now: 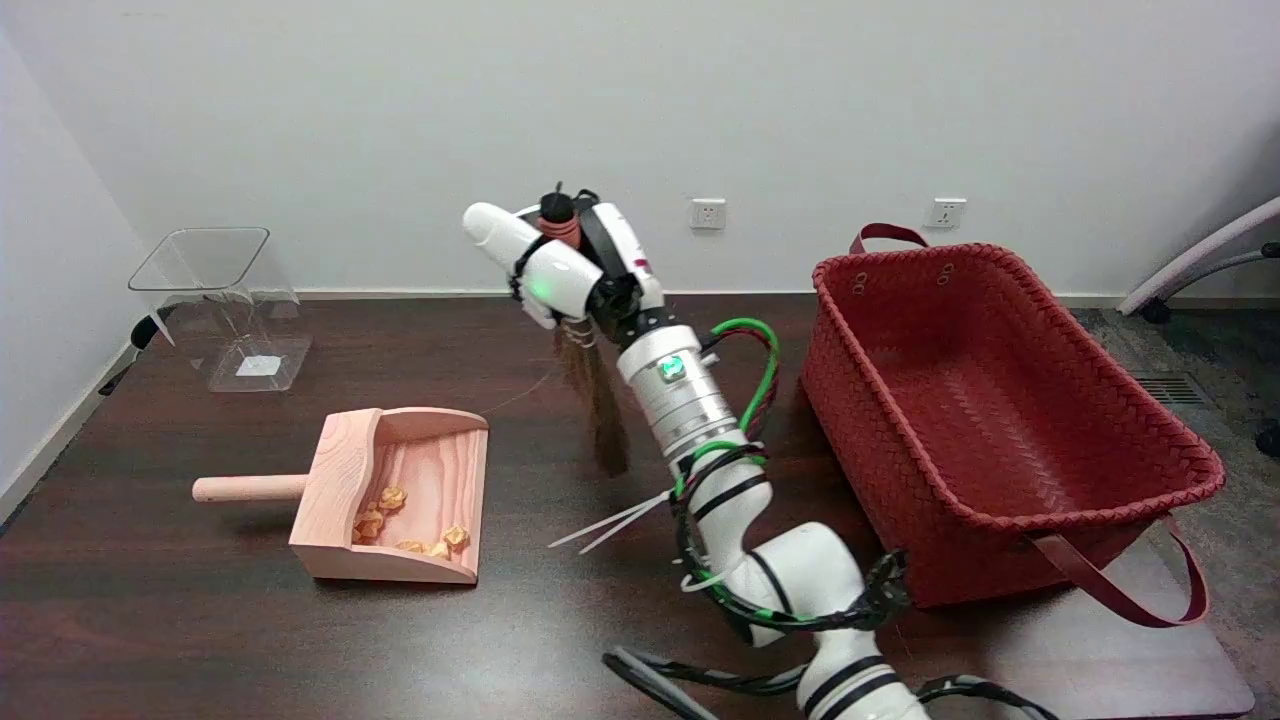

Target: Place the broom into the brown storage basket.

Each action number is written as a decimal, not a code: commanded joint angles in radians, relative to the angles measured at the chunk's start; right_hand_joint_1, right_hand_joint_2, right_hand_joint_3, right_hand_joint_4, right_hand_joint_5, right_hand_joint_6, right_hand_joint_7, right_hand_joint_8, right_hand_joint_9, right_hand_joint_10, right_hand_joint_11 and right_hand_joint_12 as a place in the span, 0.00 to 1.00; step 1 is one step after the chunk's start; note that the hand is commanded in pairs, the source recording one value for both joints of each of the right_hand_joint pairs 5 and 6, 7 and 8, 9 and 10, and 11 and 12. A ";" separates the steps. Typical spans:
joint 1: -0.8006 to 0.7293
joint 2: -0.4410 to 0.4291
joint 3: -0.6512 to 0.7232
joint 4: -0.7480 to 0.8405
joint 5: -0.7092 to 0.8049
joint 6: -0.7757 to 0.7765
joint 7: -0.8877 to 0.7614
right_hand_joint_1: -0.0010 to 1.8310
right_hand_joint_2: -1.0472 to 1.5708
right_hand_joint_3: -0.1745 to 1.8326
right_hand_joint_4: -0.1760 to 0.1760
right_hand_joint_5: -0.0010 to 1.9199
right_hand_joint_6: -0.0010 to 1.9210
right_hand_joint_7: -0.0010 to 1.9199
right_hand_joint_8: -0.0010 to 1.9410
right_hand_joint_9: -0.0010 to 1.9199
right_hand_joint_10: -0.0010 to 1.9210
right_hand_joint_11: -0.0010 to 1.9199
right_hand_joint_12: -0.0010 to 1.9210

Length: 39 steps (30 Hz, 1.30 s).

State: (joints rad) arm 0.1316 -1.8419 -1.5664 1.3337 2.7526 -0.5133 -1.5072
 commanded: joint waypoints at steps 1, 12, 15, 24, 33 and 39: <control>-0.052 0.167 0.012 0.270 -0.002 0.215 0.144 0.42 1.00 0.08 0.50 1.00 1.00 1.00 0.99 1.00 1.00 1.00 1.00; -0.061 0.300 0.023 0.489 -0.002 0.427 0.183 0.43 1.00 0.11 0.50 1.00 1.00 1.00 0.99 1.00 1.00 1.00 1.00; -0.060 0.337 0.036 0.524 -0.004 0.459 0.241 0.43 1.00 0.12 0.50 1.00 1.00 1.00 0.99 1.00 1.00 1.00 1.00; -0.028 0.397 0.093 0.527 -0.004 0.433 0.322 0.43 1.00 0.13 0.50 1.00 1.00 1.00 0.99 1.00 1.00 1.00 1.00; 0.001 0.411 0.157 0.526 -0.004 0.447 0.322 0.46 1.00 0.18 0.50 1.00 1.00 1.00 0.99 1.00 1.00 1.00 1.00; -0.006 0.465 0.237 0.530 -0.004 0.442 0.343 0.47 1.00 0.20 0.50 1.00 1.00 1.00 0.99 1.00 1.00 1.00 1.00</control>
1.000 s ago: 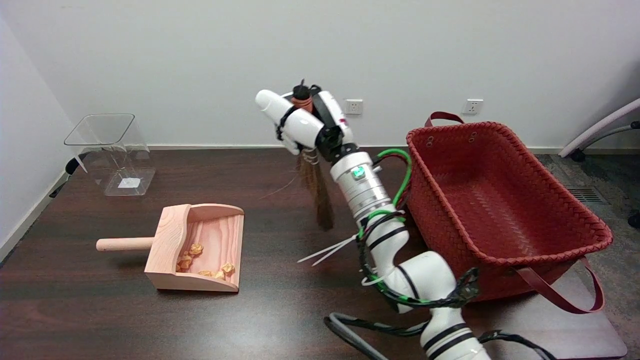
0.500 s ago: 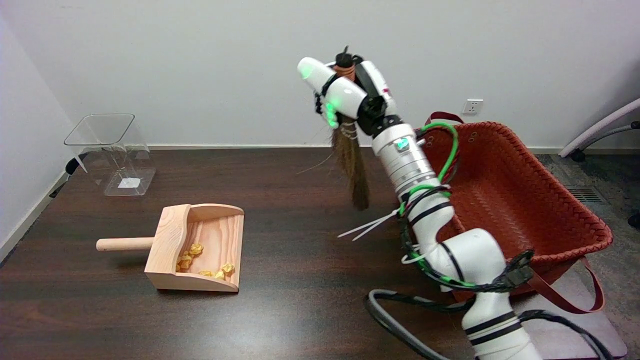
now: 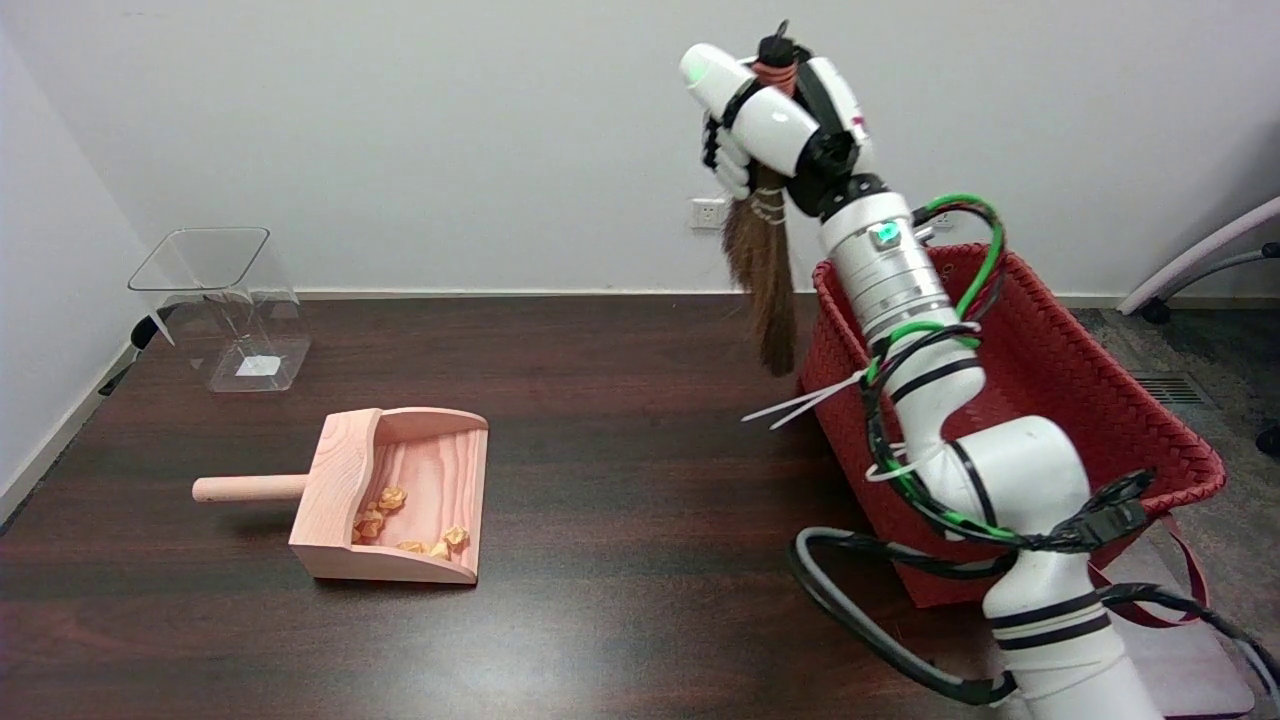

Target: Place the broom into the brown storage basket.

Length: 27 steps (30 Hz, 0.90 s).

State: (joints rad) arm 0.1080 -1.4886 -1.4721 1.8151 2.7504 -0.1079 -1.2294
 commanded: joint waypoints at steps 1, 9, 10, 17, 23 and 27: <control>0.016 0.128 0.157 0.049 -0.001 0.036 0.088 0.47 1.00 0.19 0.50 1.00 1.00 1.00 0.99 1.00 1.00 1.00 1.00; -0.002 0.235 0.236 0.047 -0.001 0.053 0.204 0.49 1.00 0.19 0.50 1.00 1.00 1.00 0.99 1.00 1.00 1.00 1.00; -0.006 0.243 0.249 0.047 -0.001 0.054 0.215 0.49 1.00 0.19 0.50 1.00 1.00 1.00 0.99 1.00 1.00 1.00 1.00; -0.027 0.274 0.310 0.049 -0.001 0.061 0.250 0.51 1.00 0.19 0.50 1.00 1.00 1.00 0.99 1.00 1.00 1.00 1.00; -0.069 0.279 0.353 0.049 -0.001 0.053 0.279 0.52 1.00 0.18 0.50 1.00 1.00 1.00 0.99 1.00 1.00 1.00 1.00; -0.113 0.285 0.375 0.047 -0.001 0.049 0.291 0.53 1.00 0.22 0.50 1.00 1.00 1.00 0.99 1.00 1.00 1.00 1.00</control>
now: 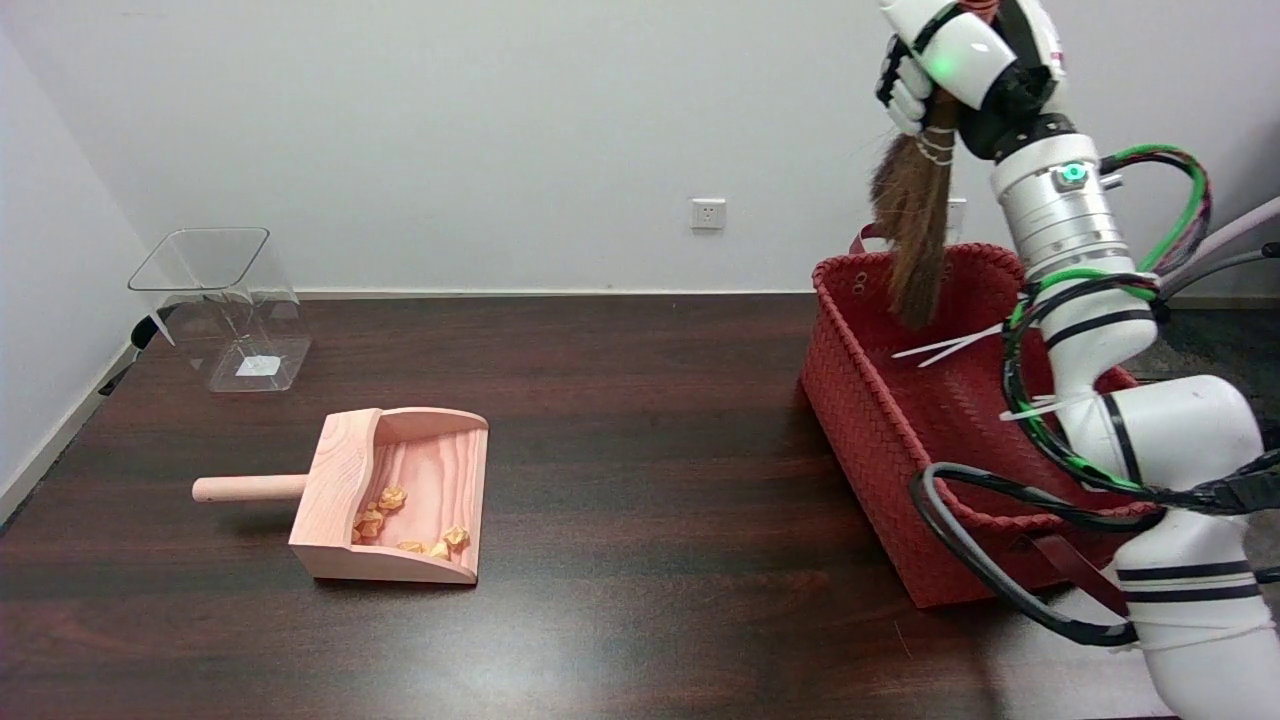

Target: Place the broom into the brown storage basket.

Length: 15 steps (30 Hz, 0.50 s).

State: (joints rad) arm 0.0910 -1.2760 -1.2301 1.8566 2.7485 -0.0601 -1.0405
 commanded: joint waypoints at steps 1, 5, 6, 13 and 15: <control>-0.103 0.072 0.136 0.006 0.001 0.000 0.102 0.53 1.00 0.23 0.50 1.00 1.00 1.00 0.99 1.00 1.00 1.00 1.00; -0.140 0.072 0.144 0.004 0.001 -0.006 0.116 0.52 1.00 0.27 0.50 1.00 1.00 1.00 0.99 1.00 1.00 1.00 1.00; -0.149 0.069 0.147 0.004 0.001 -0.007 0.116 0.52 1.00 0.27 0.50 1.00 1.00 1.00 0.99 1.00 1.00 1.00 1.00; -0.196 0.074 0.149 0.000 0.001 -0.018 0.116 0.52 1.00 0.31 0.50 1.00 1.00 1.00 0.99 1.00 1.00 1.00 1.00; -0.208 0.078 0.145 0.000 0.001 -0.021 0.116 0.52 1.00 0.31 0.50 1.00 1.00 1.00 0.99 1.00 1.00 1.00 1.00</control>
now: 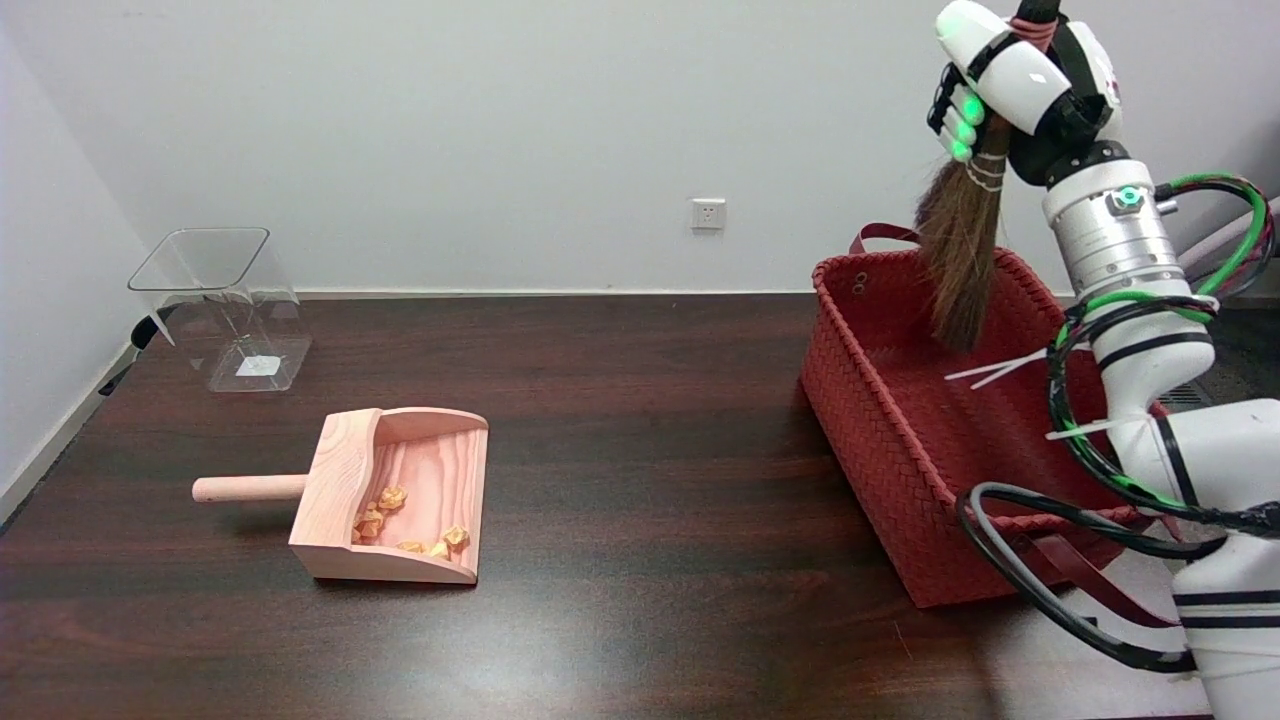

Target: Place the broom into the brown storage basket.

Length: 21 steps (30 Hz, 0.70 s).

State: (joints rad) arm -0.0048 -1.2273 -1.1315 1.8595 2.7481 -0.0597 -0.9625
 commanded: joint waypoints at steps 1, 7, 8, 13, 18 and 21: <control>-0.120 0.031 0.045 -0.003 0.001 -0.026 0.038 0.52 1.00 0.31 0.50 1.00 1.00 1.00 0.99 1.00 1.00 1.00 1.00; -0.157 0.021 0.042 -0.003 0.001 -0.067 0.030 0.52 1.00 0.33 0.50 1.00 1.00 1.00 0.99 1.00 1.00 1.00 1.00; -0.163 0.021 0.041 -0.003 0.000 -0.075 0.027 0.52 1.00 0.33 0.50 1.00 1.00 1.00 0.99 1.00 1.00 1.00 1.00; -0.186 0.021 0.021 -0.006 -0.022 -0.111 0.006 0.51 1.00 0.34 0.50 1.00 1.00 1.00 0.99 1.00 1.00 1.00 1.00; -0.202 0.022 -0.024 -0.007 -0.028 -0.124 -0.066 0.51 1.00 0.34 0.50 1.00 1.00 1.00 0.99 1.00 1.00 1.00 1.00; -0.207 0.022 -0.055 -0.015 -0.028 -0.143 -0.109 0.51 1.00 0.34 0.50 1.00 1.00 1.00 0.99 1.00 1.00 1.00 1.00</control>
State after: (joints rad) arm -0.1442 -1.2085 -1.1104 1.8559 2.7402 -0.1300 -0.9572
